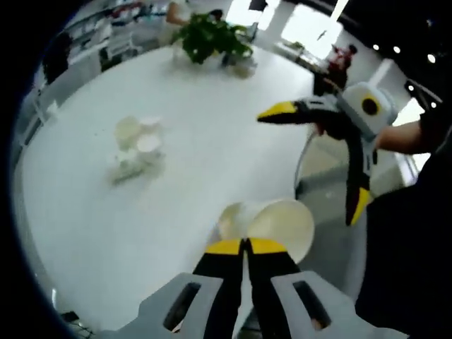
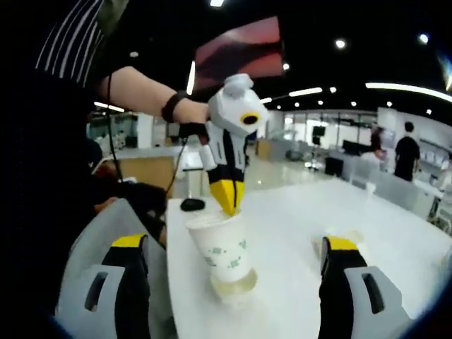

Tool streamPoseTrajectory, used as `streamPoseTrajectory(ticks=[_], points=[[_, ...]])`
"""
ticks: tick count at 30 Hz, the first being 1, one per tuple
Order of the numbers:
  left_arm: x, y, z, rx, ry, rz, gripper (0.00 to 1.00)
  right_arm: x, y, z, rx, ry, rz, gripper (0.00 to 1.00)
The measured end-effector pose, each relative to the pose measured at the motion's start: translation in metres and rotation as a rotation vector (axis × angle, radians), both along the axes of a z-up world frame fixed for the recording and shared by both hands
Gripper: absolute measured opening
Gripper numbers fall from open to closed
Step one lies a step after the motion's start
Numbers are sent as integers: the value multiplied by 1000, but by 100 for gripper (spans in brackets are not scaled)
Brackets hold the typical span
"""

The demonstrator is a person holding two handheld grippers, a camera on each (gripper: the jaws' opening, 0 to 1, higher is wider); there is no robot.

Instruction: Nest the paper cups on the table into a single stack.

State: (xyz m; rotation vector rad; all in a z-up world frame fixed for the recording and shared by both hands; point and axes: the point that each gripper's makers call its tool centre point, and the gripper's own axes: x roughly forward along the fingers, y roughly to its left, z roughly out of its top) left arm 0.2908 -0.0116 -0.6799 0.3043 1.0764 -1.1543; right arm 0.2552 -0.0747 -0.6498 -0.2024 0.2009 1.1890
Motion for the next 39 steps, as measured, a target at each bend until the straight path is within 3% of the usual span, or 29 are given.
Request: streamPoseTrajectory(ticks=[19, 39], points=[[3, -8, -21, 94, 48, 26, 0, -3, -6, -3, 10, 12, -10, 100], [5, -15, -50, 184, 53, -21, 0, 2, -17, -13, 14, 39, -23, 99]])
